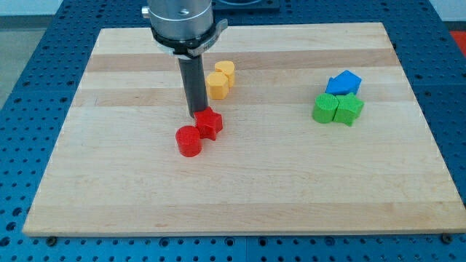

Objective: Place the yellow blocks and the red star in a vertical line

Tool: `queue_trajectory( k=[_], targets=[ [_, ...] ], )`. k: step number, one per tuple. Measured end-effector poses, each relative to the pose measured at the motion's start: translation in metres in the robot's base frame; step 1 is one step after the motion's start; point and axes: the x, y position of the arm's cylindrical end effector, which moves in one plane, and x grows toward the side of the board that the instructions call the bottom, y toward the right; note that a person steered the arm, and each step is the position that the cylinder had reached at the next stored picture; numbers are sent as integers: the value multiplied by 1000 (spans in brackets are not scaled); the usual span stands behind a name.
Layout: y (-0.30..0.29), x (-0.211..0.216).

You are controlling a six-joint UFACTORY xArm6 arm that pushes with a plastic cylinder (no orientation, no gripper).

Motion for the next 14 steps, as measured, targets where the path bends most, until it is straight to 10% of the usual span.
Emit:
queue_trajectory(
  k=[5, 14],
  targets=[
    [73, -58],
    [30, -98]
  ],
)
